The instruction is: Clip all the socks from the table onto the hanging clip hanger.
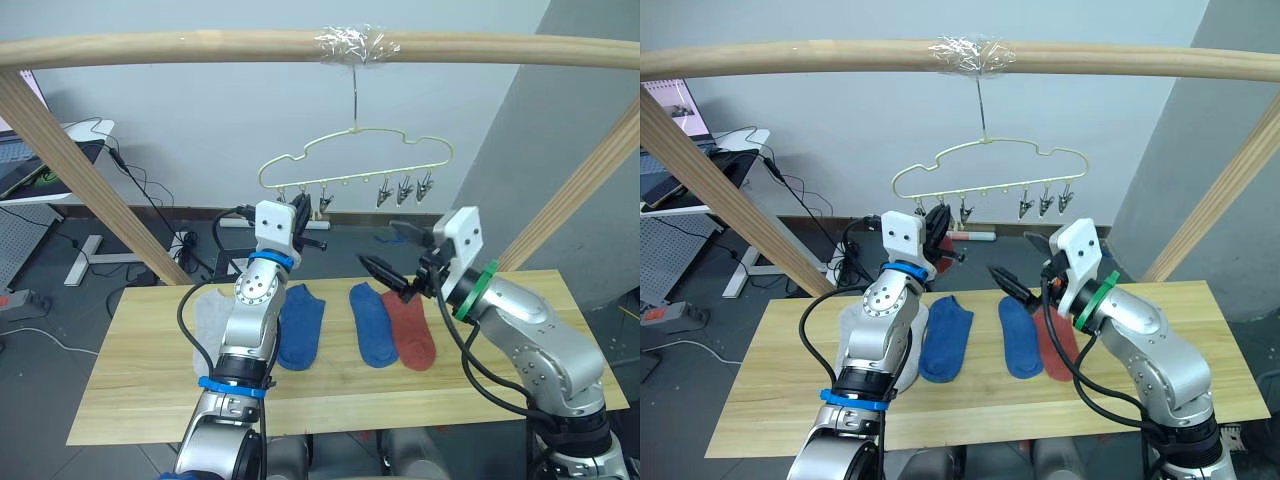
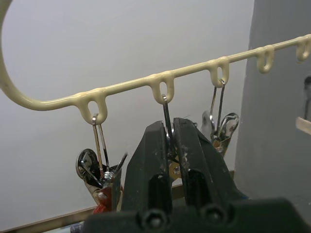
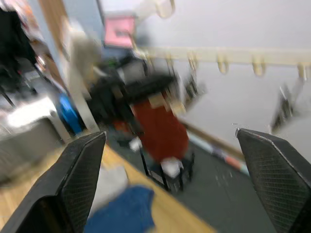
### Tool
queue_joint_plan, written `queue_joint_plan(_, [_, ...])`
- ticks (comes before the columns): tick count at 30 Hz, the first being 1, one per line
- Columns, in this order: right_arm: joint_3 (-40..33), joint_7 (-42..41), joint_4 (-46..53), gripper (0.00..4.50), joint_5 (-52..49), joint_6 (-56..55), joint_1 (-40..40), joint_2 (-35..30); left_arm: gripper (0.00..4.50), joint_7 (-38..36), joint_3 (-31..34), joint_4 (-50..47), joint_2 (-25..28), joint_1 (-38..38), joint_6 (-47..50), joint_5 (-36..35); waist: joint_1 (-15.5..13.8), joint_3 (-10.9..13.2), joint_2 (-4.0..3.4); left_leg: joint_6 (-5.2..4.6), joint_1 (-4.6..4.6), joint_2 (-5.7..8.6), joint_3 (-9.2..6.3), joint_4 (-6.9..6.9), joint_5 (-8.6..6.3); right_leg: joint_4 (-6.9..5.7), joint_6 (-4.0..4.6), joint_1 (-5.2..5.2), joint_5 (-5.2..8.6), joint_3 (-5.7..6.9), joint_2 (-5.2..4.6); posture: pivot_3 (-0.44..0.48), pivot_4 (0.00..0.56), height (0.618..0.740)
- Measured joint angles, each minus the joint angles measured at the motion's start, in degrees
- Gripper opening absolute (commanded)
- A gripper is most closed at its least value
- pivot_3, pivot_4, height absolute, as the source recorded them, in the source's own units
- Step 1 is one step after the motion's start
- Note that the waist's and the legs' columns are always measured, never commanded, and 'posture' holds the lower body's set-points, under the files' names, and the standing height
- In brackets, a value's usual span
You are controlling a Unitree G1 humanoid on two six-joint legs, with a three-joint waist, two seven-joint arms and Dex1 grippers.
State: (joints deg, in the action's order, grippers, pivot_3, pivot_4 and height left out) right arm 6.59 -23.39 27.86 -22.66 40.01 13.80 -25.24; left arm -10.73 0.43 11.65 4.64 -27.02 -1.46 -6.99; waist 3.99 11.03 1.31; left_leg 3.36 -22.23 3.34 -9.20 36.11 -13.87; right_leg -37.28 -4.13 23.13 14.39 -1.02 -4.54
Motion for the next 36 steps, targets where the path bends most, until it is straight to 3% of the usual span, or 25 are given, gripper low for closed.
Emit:
queue_joint_plan(5, [6.5, -0.2, -18.3, 4.5, 11.4, -6.1, 1.0, -3.1, 0.01, -1.9, 0.1, -1.3, 2.2, 0.7, 1.7, -0.2, 0.5, 0.0, -0.01, -0.02, 0.11, -0.03, 0.02, 0.0, 0.03, -0.11, 0.04, -0.01, -0.05, -0.01, 0.02, -0.131, 0.169, 0.74])
queue_joint_plan(10, [9.6, -1.6, -36.8, 4.5, 17.4, -11.6, 4.8, -0.1, 0.01, -2.7, 0.0, -3.3, 2.8, 1.7, 3.6, -0.4, 1.0, 0.0, -0.02, -0.02, 0.24, -0.03, 0.07, 0.01, 0.04, -0.39, 0.07, 0.0, -0.07, -0.13, 0.04, -0.112, 0.167, 0.74])
queue_joint_plan(16, [9.0, -2.1, -47.8, 4.5, 19.2, -15.3, 7.8, 3.9, 0.01, -2.5, 0.0, -6.2, 2.8, 3.4, 5.2, -0.4, 0.8, 0.0, -0.03, 0.0, 0.28, -0.03, 0.04, 0.04, 0.06, -0.49, 0.1, 0.0, -0.08, -0.17, 0.08, -0.086, 0.164, 0.74])
queue_joint_plan(29, [6.3, -4.3, -52.7, 0.08, 20.4, -19.4, 6.5, 5.7, 0.0, -2.4, 0.0, -8.0, 2.9, 4.3, 7.0, -0.4, 0.7, -0.2, -0.11, 0.03, 0.35, -0.04, 0.05, 0.07, 0.09, -0.6, 0.11, -0.01, -0.09, -0.23, 0.12, -0.079, 0.151, 0.74])
queue_joint_plan(34, [6.0, -5.3, -48.7, 0.03, 21.4, -20.3, 3.4, 4.3, 0.0, -2.8, 0.0, -9.2, 2.4, 4.9, 8.6, -1.3, 0.7, -0.3, -0.12, 0.06, 0.33, -0.04, 0.05, 0.08, 0.1, -0.6, 0.11, -0.01, -0.09, -0.25, 0.12, -0.087, 0.149, 0.74])
queue_joint_plan(36, [5.9, -6.1, -43.1, 0.03, 21.4, -20.2, 1.2, 2.5, 0.0, -3.9, 0.9, -10.3, 1.3, 4.7, 12.3, -5.2, 0.7, -0.3, -0.12, 0.06, 0.31, -0.03, 0.06, 0.09, 0.1, -0.6, 0.1, -0.01, -0.08, -0.26, 0.12, -0.09, 0.15, 0.74])
